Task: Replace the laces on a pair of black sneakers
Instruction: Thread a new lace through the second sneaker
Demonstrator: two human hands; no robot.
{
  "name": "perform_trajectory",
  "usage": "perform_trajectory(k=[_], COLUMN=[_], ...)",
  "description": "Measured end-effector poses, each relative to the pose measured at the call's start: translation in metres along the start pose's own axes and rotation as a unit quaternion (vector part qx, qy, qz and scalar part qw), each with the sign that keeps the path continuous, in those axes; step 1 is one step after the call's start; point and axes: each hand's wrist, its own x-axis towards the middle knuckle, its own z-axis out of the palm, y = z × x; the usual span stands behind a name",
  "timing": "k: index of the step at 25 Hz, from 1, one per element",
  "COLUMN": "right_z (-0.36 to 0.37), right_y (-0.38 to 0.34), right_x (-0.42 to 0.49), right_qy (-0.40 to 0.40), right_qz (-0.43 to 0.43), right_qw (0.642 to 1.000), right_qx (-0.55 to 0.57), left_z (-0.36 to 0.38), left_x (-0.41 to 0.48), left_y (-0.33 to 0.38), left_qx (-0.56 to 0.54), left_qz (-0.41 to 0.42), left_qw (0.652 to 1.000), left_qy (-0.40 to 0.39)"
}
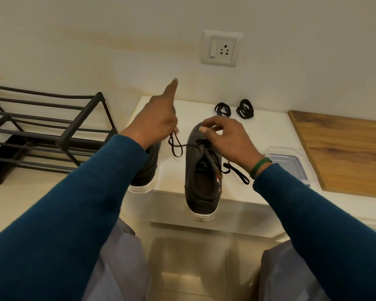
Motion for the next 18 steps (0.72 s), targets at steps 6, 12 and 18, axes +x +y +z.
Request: perform_trajectory(k=[6, 12, 18], right_z=[0.012, 0.020, 0.027], right_y=[-0.023, -0.045, -0.046], right_x=[-0.003, -0.003, -0.006], right_qy=[0.012, 0.019, 0.024], right_qz=[-0.018, -0.024, -0.015], right_qw=[0.992, 0.958, 0.963], right_qx=[0.122, 0.284, 0.267], left_z=[0.001, 0.013, 0.018], left_x=[-0.001, -0.004, -0.005], left_y=[0.010, 0.027, 0.028], left_qx=[-0.256, -0.447, -0.466], left_qz=[-0.002, 0.013, -0.009], left_qw=[0.965, 0.887, 0.879], left_qy=[-0.061, -0.116, -0.100])
